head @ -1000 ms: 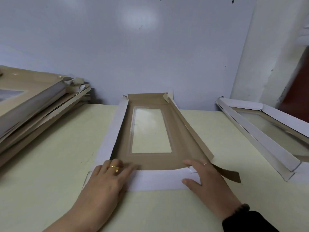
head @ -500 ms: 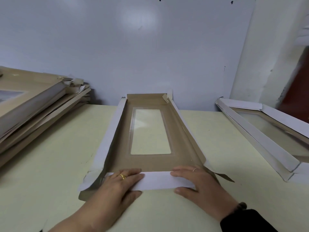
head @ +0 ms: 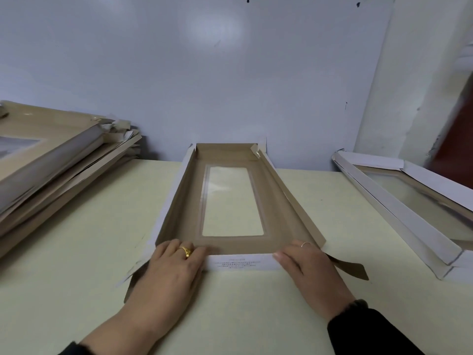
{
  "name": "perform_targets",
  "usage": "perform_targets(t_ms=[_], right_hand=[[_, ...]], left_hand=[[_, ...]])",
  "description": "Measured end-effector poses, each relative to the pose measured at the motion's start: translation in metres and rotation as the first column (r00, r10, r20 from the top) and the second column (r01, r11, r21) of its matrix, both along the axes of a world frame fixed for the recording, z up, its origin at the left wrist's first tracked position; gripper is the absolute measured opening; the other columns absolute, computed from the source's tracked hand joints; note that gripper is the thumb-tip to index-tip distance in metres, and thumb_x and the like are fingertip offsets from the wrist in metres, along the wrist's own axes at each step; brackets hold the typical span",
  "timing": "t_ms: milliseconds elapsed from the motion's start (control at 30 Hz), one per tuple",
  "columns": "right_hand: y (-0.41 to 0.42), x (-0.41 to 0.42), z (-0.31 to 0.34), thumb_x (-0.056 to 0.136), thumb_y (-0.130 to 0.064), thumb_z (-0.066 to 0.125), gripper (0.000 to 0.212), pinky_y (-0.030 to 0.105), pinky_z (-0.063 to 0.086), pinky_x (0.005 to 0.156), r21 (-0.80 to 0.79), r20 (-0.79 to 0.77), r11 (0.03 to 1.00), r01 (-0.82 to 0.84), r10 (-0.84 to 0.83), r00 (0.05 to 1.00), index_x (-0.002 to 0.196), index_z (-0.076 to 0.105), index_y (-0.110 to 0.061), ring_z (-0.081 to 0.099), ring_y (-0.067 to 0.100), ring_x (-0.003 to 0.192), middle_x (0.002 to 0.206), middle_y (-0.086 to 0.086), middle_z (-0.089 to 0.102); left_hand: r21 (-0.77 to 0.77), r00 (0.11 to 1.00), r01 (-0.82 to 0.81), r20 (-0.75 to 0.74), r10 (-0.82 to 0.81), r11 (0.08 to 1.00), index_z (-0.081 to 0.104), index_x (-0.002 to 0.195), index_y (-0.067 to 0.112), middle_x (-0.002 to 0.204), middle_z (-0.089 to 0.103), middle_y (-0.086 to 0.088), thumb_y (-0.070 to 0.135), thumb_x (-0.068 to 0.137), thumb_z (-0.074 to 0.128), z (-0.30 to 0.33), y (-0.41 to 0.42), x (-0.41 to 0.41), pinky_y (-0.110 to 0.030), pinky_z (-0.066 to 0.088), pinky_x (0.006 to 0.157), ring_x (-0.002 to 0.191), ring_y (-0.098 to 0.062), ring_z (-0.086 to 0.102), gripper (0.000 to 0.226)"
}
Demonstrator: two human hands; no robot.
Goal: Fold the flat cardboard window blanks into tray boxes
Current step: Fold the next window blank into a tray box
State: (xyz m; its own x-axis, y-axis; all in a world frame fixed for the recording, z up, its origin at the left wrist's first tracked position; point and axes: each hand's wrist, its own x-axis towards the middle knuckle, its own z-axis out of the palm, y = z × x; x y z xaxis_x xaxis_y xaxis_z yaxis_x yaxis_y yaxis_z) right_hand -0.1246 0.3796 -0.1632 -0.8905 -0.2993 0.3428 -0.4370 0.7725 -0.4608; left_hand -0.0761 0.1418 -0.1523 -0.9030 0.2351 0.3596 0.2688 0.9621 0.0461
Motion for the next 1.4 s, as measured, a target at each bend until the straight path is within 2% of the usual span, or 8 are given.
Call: perform_targets(t_ms=[167,267,333,467,800,933,1200,1400], right_hand=[[-0.009,-0.003,0.005,0.096,-0.026,0.047,0.022,0.025,0.029,0.070,0.146,-0.060,0.985,0.092,-0.084,0.995,0.079,0.062,-0.028,0.050,0.020,0.086,0.075,-0.007,0.051],[-0.017,0.003,0.007,0.080,-0.023,0.060,0.021,0.030,0.036,0.079,0.303,-0.233,0.946,0.112,-0.041,0.972,0.097,0.071,-0.019,0.065,0.022,0.084,0.087,-0.003,0.068],[-0.023,0.004,0.007,0.084,-0.028,0.049,0.040,0.031,0.023,0.101,0.381,-0.164,0.924,-0.023,0.093,0.982,0.122,0.060,-0.019,0.055,0.015,0.116,0.123,-0.003,0.061],[-0.023,-0.006,-0.012,0.099,-0.043,0.020,0.053,0.026,-0.014,0.111,0.410,0.052,0.895,-0.176,0.170,0.984,0.148,0.006,-0.029,-0.011,-0.001,0.139,0.154,-0.019,-0.003],[-0.010,-0.012,-0.017,0.099,-0.043,0.019,0.054,0.020,0.000,0.112,0.374,0.078,0.925,-0.069,0.043,0.996,0.148,0.008,-0.024,0.000,-0.002,0.140,0.155,-0.015,0.002],[-0.011,-0.009,-0.005,0.093,-0.045,0.040,0.037,0.022,0.029,0.077,0.242,-0.057,0.968,0.061,-0.049,0.997,0.126,0.037,-0.028,0.037,0.011,0.117,0.121,-0.012,0.049],[-0.016,0.007,0.005,0.053,-0.022,0.086,0.035,0.021,0.030,0.041,0.286,-0.322,0.951,0.116,-0.019,0.947,0.065,0.054,-0.014,0.050,0.018,0.045,0.050,-0.005,0.051],[-0.015,0.013,0.006,0.077,-0.053,0.049,0.042,0.016,0.032,0.044,0.235,-0.368,0.969,0.072,0.020,0.929,0.056,0.048,-0.017,0.049,0.014,0.047,0.052,-0.009,0.048]], left_hand=[[0.003,0.993,-0.048,0.113,0.047,0.999,0.053,0.129,0.020,0.114,0.060,0.002,0.056,0.084,0.016,-0.003,0.017,-0.007,-0.031,0.022,0.106,0.113,-0.021,0.055,0.068],[-0.007,0.981,-0.094,0.172,0.093,0.996,0.008,0.148,0.028,0.153,0.017,0.007,0.071,0.064,-0.019,-0.013,0.015,-0.020,-0.029,-0.002,0.114,0.143,-0.011,0.003,0.098],[-0.011,0.970,-0.097,0.221,0.097,0.995,-0.003,0.148,0.029,0.156,-0.001,0.010,0.078,0.051,-0.033,-0.017,0.015,-0.026,-0.028,-0.007,0.114,0.143,-0.009,-0.010,0.112],[0.010,0.945,-0.116,0.308,0.108,0.993,-0.004,0.148,0.028,0.156,-0.010,0.008,0.069,0.073,-0.011,-0.019,0.015,-0.028,-0.029,-0.007,0.114,0.142,-0.009,-0.013,0.086],[0.013,0.932,-0.117,0.347,0.105,0.993,-0.003,0.149,0.027,0.156,-0.011,0.012,0.057,0.094,0.012,-0.024,0.004,-0.032,-0.028,-0.006,0.115,0.142,-0.007,-0.013,0.065],[0.085,0.958,-0.073,0.283,0.046,0.994,0.016,0.146,0.033,0.156,0.007,0.011,0.055,0.095,0.022,-0.020,0.006,-0.039,-0.026,-0.001,0.113,0.143,-0.006,0.001,0.056],[0.151,0.998,0.061,0.012,-0.064,0.987,0.065,0.092,0.025,0.097,0.064,0.016,0.061,0.080,-0.001,-0.004,0.005,-0.020,-0.022,0.034,0.081,0.096,-0.007,0.055,0.076],[0.176,0.993,0.074,0.082,-0.090,0.982,0.069,0.099,0.028,0.109,0.060,0.019,0.067,0.083,0.021,-0.001,0.006,-0.008,-0.021,0.039,0.080,0.100,-0.007,0.055,0.063]])
